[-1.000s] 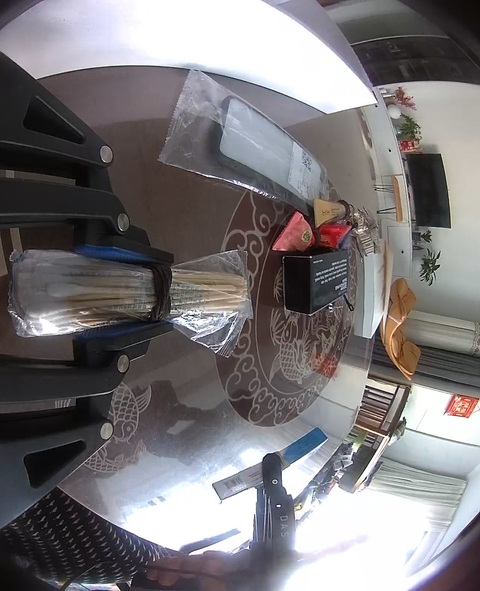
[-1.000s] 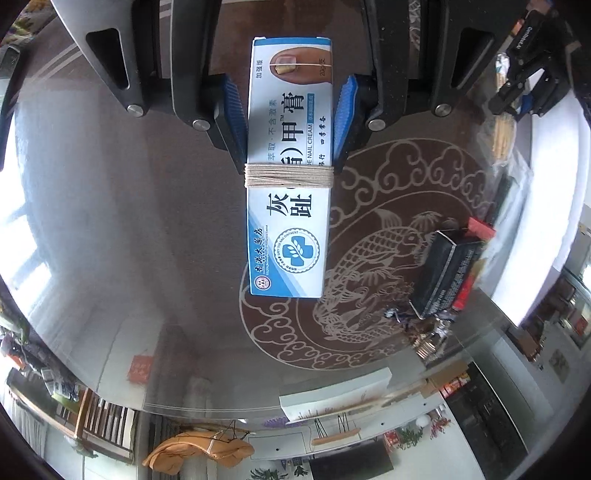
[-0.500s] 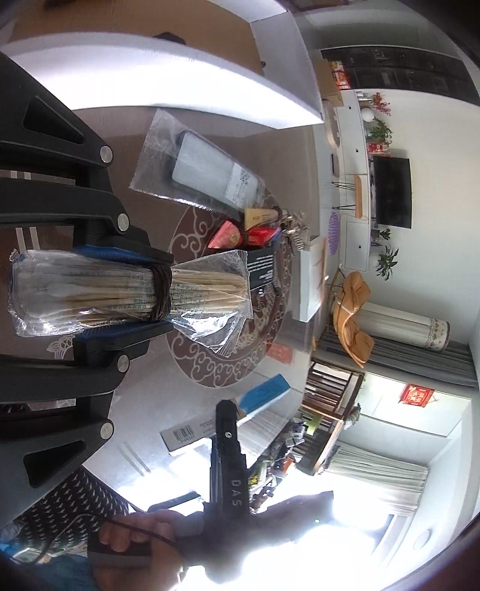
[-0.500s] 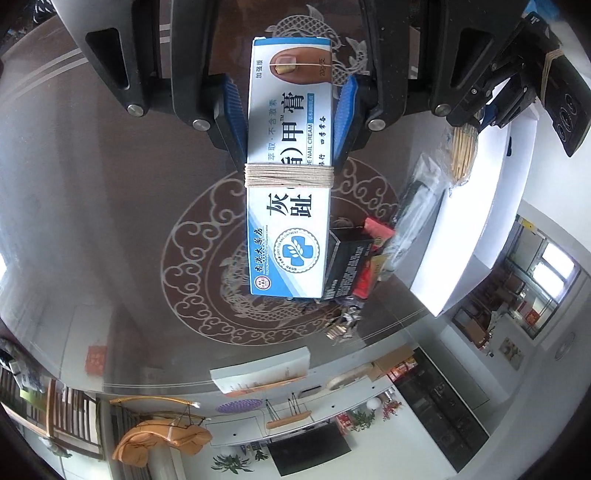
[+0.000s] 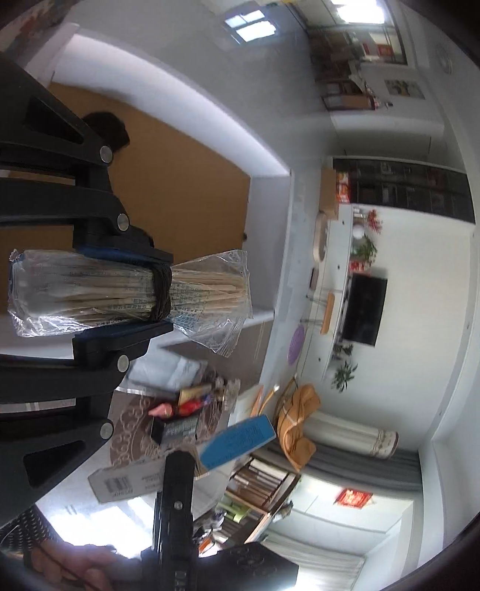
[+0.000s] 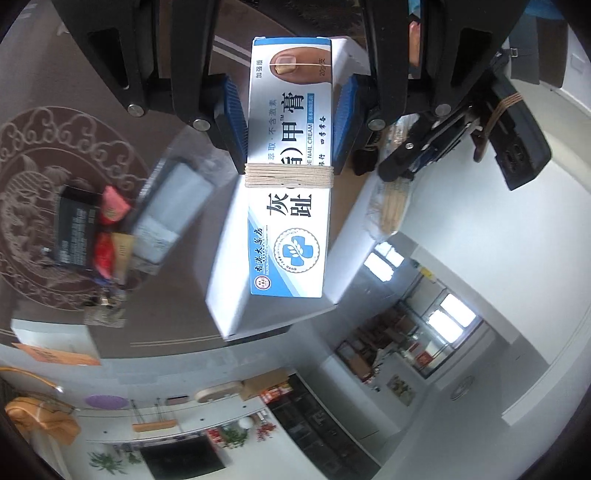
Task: Organize objects
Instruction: 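Carry the swab bundle into the bin with the left tool while the right tool carries the cream box, then open both tools in the bin and return them to the table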
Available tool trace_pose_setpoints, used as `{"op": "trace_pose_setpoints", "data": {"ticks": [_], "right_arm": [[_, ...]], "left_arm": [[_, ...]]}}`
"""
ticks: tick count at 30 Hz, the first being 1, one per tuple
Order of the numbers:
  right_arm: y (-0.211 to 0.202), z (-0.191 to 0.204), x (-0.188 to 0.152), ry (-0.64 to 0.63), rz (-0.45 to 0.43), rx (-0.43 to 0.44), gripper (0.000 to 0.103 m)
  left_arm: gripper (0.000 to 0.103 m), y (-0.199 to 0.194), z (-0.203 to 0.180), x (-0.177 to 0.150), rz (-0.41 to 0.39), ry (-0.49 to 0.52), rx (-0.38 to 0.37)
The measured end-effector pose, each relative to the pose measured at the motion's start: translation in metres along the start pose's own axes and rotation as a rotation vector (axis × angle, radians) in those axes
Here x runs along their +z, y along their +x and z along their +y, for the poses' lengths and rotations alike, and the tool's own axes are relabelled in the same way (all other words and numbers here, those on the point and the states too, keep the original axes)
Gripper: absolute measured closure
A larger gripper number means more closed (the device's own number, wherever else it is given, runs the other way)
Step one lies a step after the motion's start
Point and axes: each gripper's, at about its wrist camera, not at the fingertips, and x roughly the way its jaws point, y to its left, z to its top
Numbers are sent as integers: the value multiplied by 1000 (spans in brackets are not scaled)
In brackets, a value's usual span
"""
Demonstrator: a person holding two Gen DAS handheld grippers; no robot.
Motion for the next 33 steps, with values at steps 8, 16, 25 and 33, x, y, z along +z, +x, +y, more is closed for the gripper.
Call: {"op": "trace_pose_setpoints", "data": {"ticks": [8, 16, 25, 33], "right_arm": [[99, 60, -17, -88, 188, 68, 58], [61, 14, -33, -129, 17, -183, 18], [-36, -140, -77, 4, -149, -698, 14], [-94, -233, -126, 176, -146, -922, 14]], "left_arm": [[70, 32, 58, -27, 129, -74, 240], [20, 35, 42, -23, 70, -108, 267], [17, 20, -87, -11, 5, 70, -20], [14, 32, -208, -51, 119, 264, -230]]}}
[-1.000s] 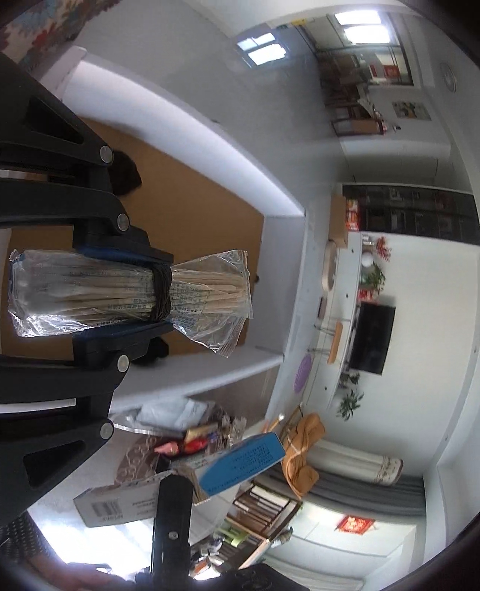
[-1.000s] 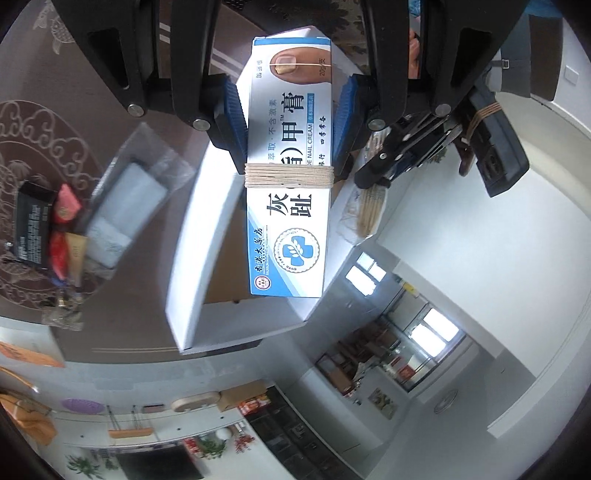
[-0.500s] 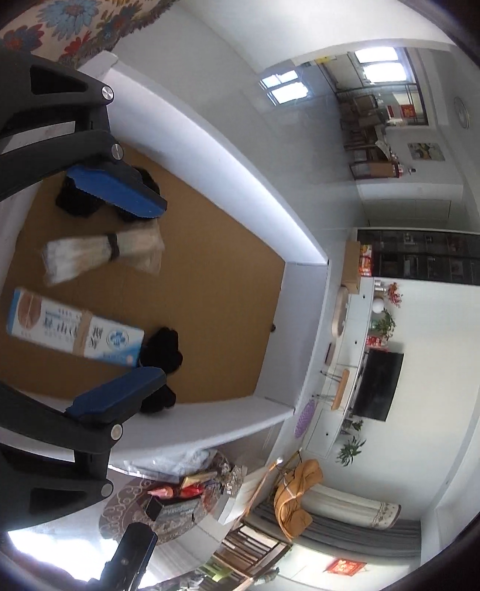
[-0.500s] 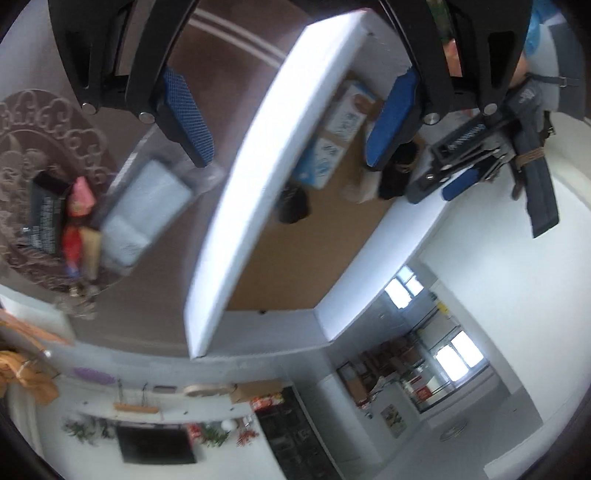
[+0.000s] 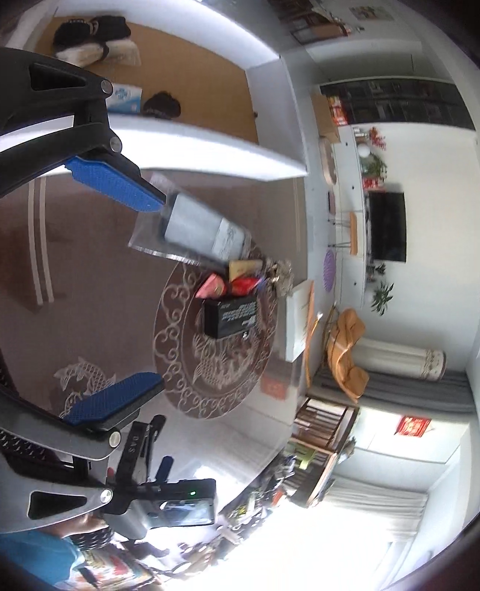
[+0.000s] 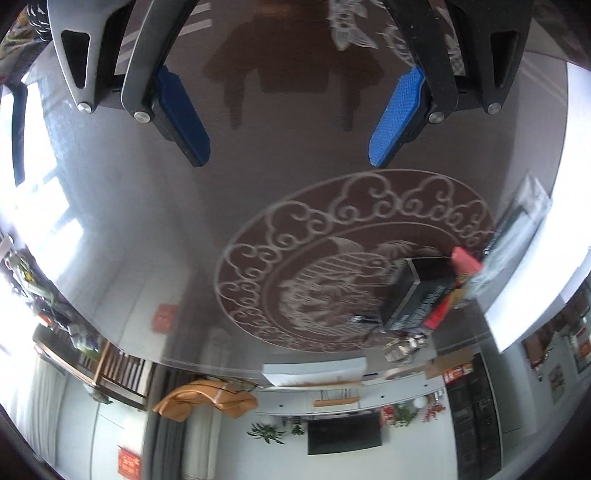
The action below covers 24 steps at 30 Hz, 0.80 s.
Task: Organize objects
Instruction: 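Open both tools in the bin and return them to the table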
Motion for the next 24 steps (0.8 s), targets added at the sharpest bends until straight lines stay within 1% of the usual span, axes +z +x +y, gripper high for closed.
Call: {"op": "trace_pose_setpoints", "data": {"ticks": [2, 5, 7, 10, 11, 14, 16, 18, 19, 22, 24], "right_arm": [[4, -12, 1, 13, 0, -41, 14], [10, -21, 4, 10, -5, -86, 14], [18, -24, 6, 5, 7, -86, 13], [26, -27, 5, 5, 18, -80, 12], [27, -29, 4, 11, 12, -80, 9], [29, -34, 2, 38, 8, -55, 7], [30, -35, 1, 49, 11, -36, 7], [33, -37, 1, 61, 24, -12, 4], [34, -38, 1, 62, 32, -8, 0], [34, -36, 1, 60, 30, -12, 0], [34, -35, 1, 60, 29, -10, 0]], "left_arm": [[14, 14, -20, -8, 46, 38, -19], [14, 29, -34, -21, 105, 66, -31], [14, 37, -39, -27, 129, 82, -26], [14, 47, -40, -34, 157, 100, 5], [14, 51, -37, -35, 169, 99, 13], [14, 62, -25, -37, 209, 74, 31], [14, 72, -16, -34, 227, 50, 38], [14, 81, -8, -24, 228, 39, 59], [14, 87, -4, -16, 229, 41, 82], [14, 111, 5, 10, 233, 62, 175], [14, 132, 11, 29, 240, 73, 215]]}}
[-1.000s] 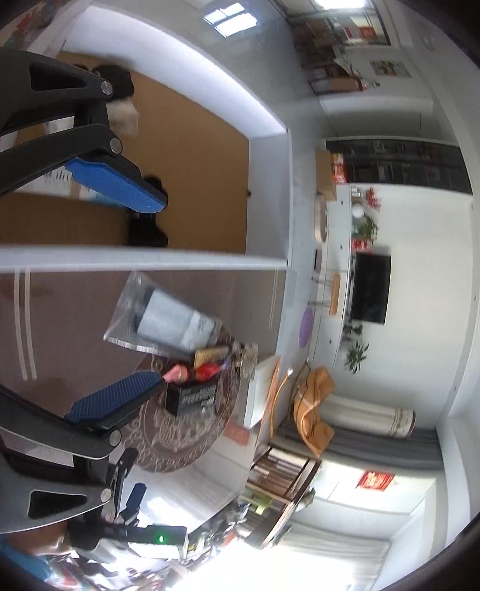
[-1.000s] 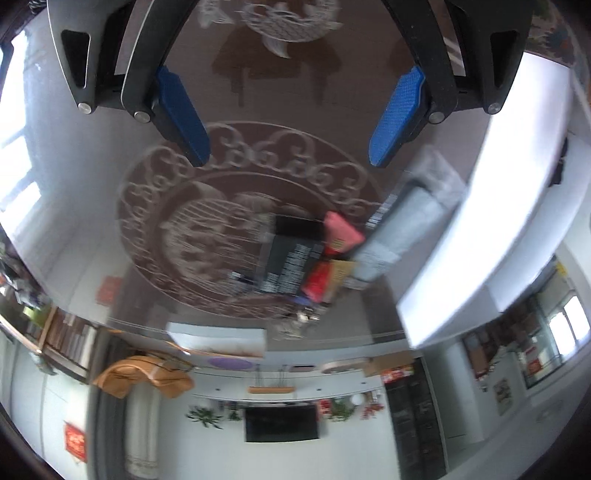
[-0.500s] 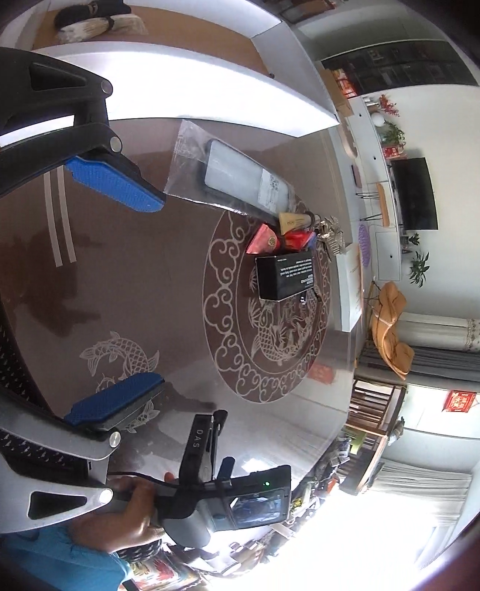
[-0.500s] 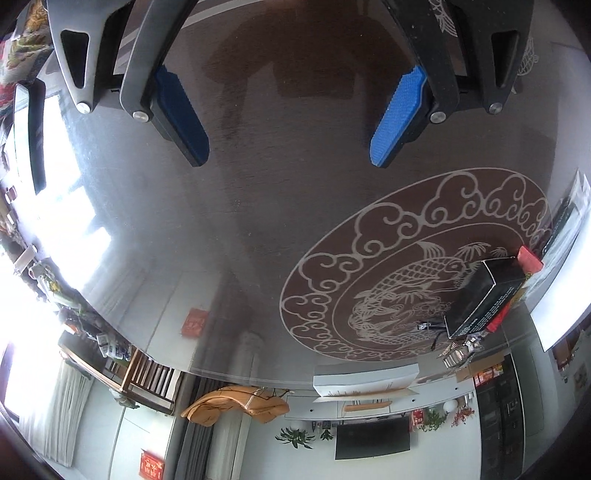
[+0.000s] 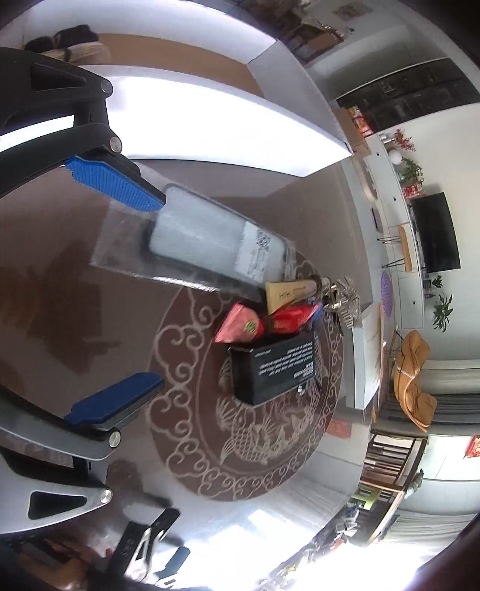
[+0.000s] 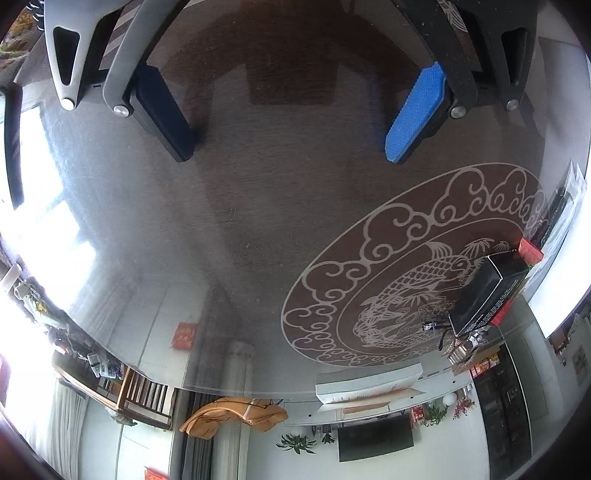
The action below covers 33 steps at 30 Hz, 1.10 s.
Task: Organize objects
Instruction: 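Open both tools in the bin and return them to the table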
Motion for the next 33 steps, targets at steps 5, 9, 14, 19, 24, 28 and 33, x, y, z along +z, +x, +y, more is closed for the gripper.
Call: {"op": "trace_pose_setpoints", "data": {"ticks": [5, 9, 14, 19, 24, 28, 33], "right_arm": [[-1, 0, -1, -1, -3, 3, 0], [0, 0, -1, -1, -3, 2, 0], [0, 0, -1, -1, -3, 2, 0], [0, 0, -1, -1, -3, 2, 0], [0, 0, -1, -1, -3, 2, 0], [-1, 0, -1, -1, -3, 2, 0], [0, 0, -1, -1, -3, 2, 0]], "left_arm": [[14, 50, 9, 37, 79, 10, 32], [14, 75, 19, 49, 135, 7, 37], [14, 85, 25, 58, 150, 39, 8], [14, 95, 28, 66, 152, 35, -44], [14, 106, 32, 69, 156, 7, -74], [14, 113, 40, 68, 150, -34, -90], [4, 118, 33, 67, 147, 19, -64]]}}
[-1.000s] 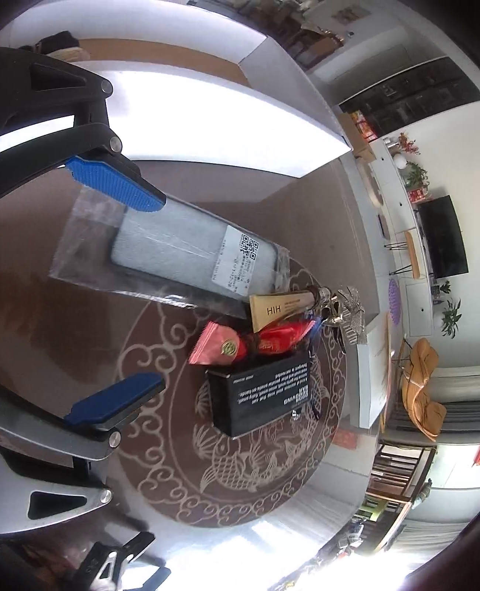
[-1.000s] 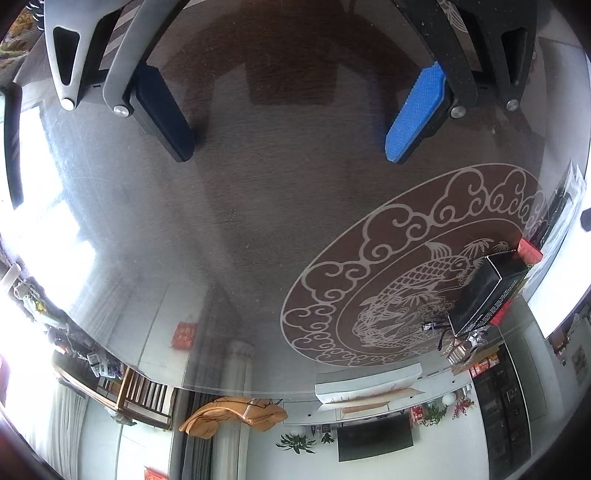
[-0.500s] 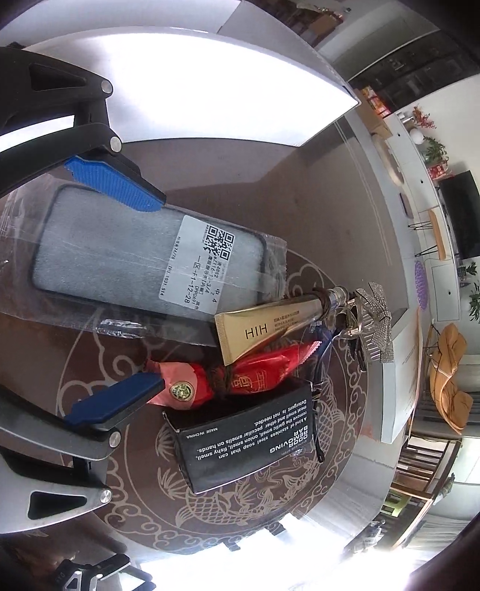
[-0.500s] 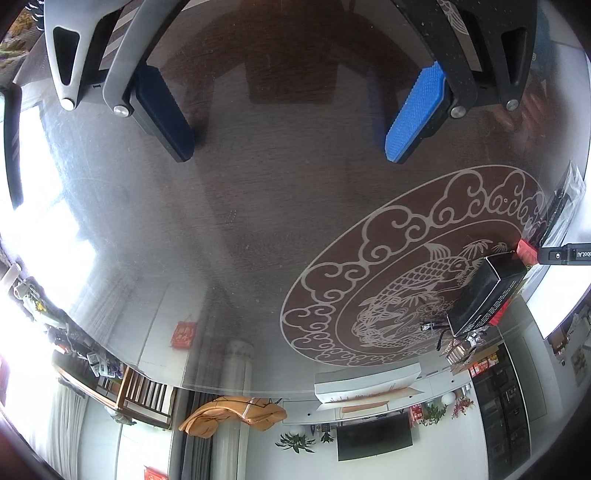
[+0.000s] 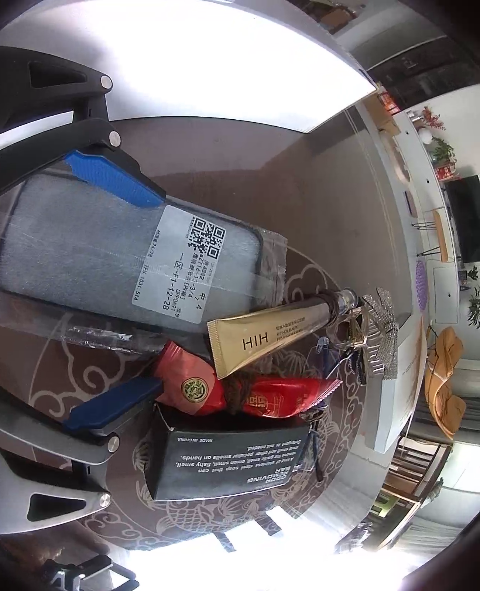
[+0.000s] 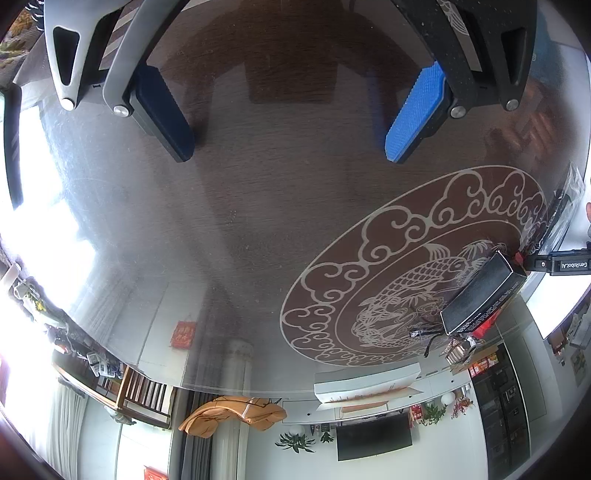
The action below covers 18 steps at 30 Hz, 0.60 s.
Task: Organize objects
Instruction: 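Open both tools in the bin and return them to the table, then close the left tool on the bagged phone case with QR label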
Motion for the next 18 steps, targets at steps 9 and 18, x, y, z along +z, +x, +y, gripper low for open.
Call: {"op": "trace_pose_setpoints", "data": {"ticks": [9, 18], "right_arm": [[0, 0, -1, 0, -1, 0, 0], [0, 0, 0, -1, -1, 2, 0]], "left_arm": [[0, -7, -29, -24, -40, 59, -3], [0, -39, -44, -48, -92, -14, -39]]}}
